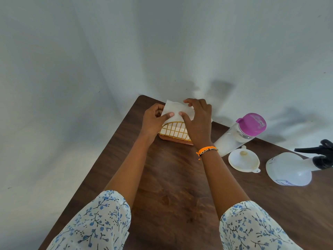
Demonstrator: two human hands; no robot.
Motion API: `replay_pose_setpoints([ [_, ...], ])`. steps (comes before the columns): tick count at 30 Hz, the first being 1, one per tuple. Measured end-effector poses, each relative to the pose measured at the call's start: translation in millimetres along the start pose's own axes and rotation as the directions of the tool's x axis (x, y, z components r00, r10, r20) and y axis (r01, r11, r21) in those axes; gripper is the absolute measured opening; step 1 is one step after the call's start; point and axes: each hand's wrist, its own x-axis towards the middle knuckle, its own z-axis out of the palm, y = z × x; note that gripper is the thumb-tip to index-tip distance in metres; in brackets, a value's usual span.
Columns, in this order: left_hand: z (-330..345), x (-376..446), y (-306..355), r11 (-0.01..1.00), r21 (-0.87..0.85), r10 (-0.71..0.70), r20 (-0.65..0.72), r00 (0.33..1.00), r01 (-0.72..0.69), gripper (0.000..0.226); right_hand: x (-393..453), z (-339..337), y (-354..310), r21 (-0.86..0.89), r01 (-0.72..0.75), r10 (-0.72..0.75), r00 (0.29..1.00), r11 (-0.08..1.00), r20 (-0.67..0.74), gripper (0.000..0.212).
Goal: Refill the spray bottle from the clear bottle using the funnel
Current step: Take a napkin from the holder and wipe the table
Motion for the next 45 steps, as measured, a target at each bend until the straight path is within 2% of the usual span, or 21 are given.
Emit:
replay_pose_setpoints([
  [5,-2.7,-0.4,0.1,1.0,-0.011,0.001,0.002,1.0,-0.001,0.018,3.9,1.2,-3.9,0.002,0.062,-0.062,0.996,0.998,-0.068,0.008],
  [8,-3.4,-1.4,-1.6,0.999,-0.051,-0.001,0.011,1.0,0.002,0.014,1.9,2.7,-1.7,0.013,0.092,-0.091,0.993,0.996,-0.074,0.003],
  [16,-3.5,-2.9,-1.2,0.998,-0.056,0.012,0.019,1.0,-0.011,0.011,-1.6,3.9,-1.5,0.074,0.148,-0.138,0.982,0.986,-0.131,0.007],
  [20,-4.3,-2.0,-1.9,1.0,-0.023,0.011,0.015,1.0,-0.011,0.008,-2.1,-2.1,-7.3,-0.059,0.122,-0.128,0.985,0.991,-0.112,0.007],
  [23,-4.8,-1.5,-2.6,1.0,-0.019,0.003,0.023,1.0,-0.003,0.008,-4.6,-9.6,-12.5,-0.046,0.115,-0.12,0.984,0.992,-0.13,0.006],
  [27,-3.3,-1.1,-3.1,1.0,-0.009,0.004,0.023,1.0,-0.003,0.014,-7.9,-15.1,-15.1,-0.129,0.103,-0.117,0.988,0.986,-0.103,0.006],
  [31,-3.0,-2.1,1.3,1.0,0.0,0.006,0.022,1.0,-0.006,0.016,-9.0,-23.3,-22.6,-0.045,0.051,-0.06,0.965,0.998,-0.255,0.008],
  [34,-3.1,-2.7,4.1,1.0,0.009,-0.013,0.019,1.0,0.013,0.014,-24.8,-34.5,-33.2,0.032,0.132,-0.108,0.907,0.991,-0.407,0.011],
  [36,-2.8,-3.2,3.7,1.0,-0.011,-0.018,0.014,1.0,0.018,0.018,-48.7,-42.4,-42.0,0.08,0.19,-0.136,0.886,0.978,-0.444,0.017],
  [40,-3.8,-8.6,4.1,0.998,-0.057,0.008,0.062,0.998,-0.005,0.005,-115.2,-51.0,-43.8,0.1,0.218,-0.18,0.937,0.971,-0.299,0.034],
  [43,-5.2,-16.1,-0.2,0.999,-0.051,-0.006,0.026,1.0,0.007,0.018,-164.3,-53.7,-30.4,0.045,0.156,-0.149,0.981,0.987,-0.123,0.038],
  [45,-5.8,-23.8,-2.3,0.996,-0.081,-0.038,0.015,0.999,0.039,0.03,-187.9,-55.7,-19.0,0.021,0.119,-0.117,0.992,0.993,-0.048,0.026],
])
